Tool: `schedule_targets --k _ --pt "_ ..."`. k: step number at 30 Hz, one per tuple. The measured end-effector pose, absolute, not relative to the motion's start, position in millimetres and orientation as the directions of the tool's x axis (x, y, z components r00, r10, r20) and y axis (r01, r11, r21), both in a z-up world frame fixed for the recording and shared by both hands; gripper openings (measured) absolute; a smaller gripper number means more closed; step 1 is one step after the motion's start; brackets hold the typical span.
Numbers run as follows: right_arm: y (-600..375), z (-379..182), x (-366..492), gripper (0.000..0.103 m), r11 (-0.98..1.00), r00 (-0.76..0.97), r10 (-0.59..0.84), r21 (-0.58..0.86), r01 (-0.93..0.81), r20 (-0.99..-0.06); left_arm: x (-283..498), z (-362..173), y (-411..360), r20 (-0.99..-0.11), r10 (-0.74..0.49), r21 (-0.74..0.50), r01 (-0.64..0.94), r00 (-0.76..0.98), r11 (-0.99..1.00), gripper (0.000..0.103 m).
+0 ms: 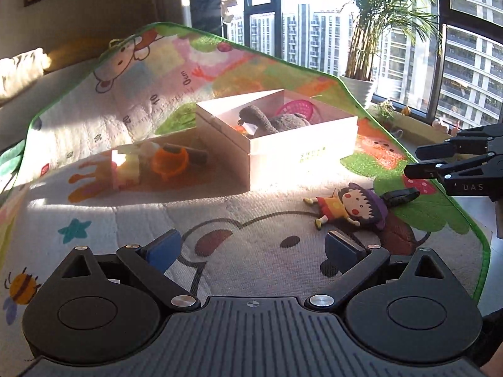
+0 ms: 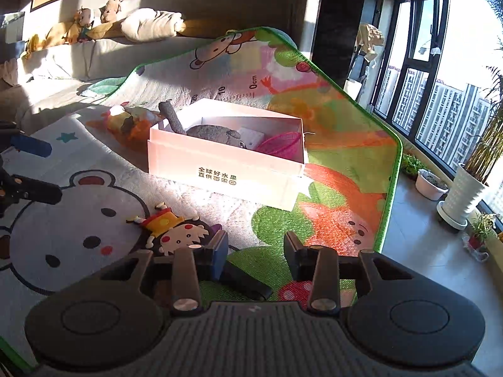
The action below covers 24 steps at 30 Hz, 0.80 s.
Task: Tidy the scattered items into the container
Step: 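Reach the right tool to the purple-haired doll figure and grasp it, then grasp the yellow cylinder toy with the left tool while the right tool holds the doll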
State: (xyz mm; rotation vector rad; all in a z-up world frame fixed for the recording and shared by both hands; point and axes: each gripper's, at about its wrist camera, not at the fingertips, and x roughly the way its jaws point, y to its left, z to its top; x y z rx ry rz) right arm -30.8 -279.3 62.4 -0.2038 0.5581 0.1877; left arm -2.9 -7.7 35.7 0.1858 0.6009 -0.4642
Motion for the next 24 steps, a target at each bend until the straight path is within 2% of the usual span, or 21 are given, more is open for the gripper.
schedule_targets --k 2,6,9,11,14,15,16,18,20,21,22,24 --pt "-272 61 -28 0.070 0.951 0.818 0.202 -0.092 -0.295 -0.539 4 33 -8 -0.597 -0.337 0.047 0.451 0.728 0.891 0.101" --pt "-250 48 -18 0.071 0.934 0.780 0.278 -0.032 -0.356 -0.560 39 34 6 -0.552 -0.246 0.074 0.341 0.797 0.937 0.101" --pt "-234 39 -19 0.071 0.924 0.769 0.315 -0.004 -0.382 -0.556 85 35 21 -0.504 -0.132 0.108 0.214 0.854 0.971 0.101" --pt "-227 33 -20 0.071 0.923 0.771 0.325 0.005 -0.385 -0.549 120 31 31 -0.506 -0.049 0.111 0.121 0.861 0.986 0.100" --pt "-226 30 -22 0.072 0.926 0.772 0.321 0.011 -0.377 -0.548 163 24 40 -0.541 0.000 0.093 0.060 0.841 0.994 0.100" --pt "-229 30 -22 0.074 0.928 0.775 0.324 0.023 -0.372 -0.542 171 22 40 -0.548 0.002 0.092 0.057 0.837 0.994 0.097" --pt "-231 30 -21 0.079 0.931 0.776 0.324 0.035 -0.365 -0.541 179 19 39 -0.557 0.003 0.095 0.061 0.831 0.994 0.085" --pt "-235 29 -19 0.079 0.935 0.772 0.323 0.060 -0.348 -0.548 188 14 36 -0.567 0.009 0.113 0.067 0.824 0.991 0.069" --pt "-236 28 -16 0.079 0.937 0.766 0.323 0.072 -0.343 -0.556 192 7 32 -0.567 0.018 0.133 0.070 0.823 0.989 0.067" --pt "-236 27 -15 0.080 0.936 0.763 0.324 0.075 -0.343 -0.559 194 5 31 -0.571 0.018 0.136 0.073 0.821 0.988 0.054" --pt "-235 27 -15 0.080 0.936 0.762 0.325 0.076 -0.343 -0.560 194 4 31 -0.575 0.017 0.135 0.074 0.818 0.988 0.049" --pt "-237 27 -15 0.081 0.937 0.763 0.325 0.082 -0.340 -0.558 187 6 31 -0.567 0.005 0.130 0.083 0.824 0.988 0.048"
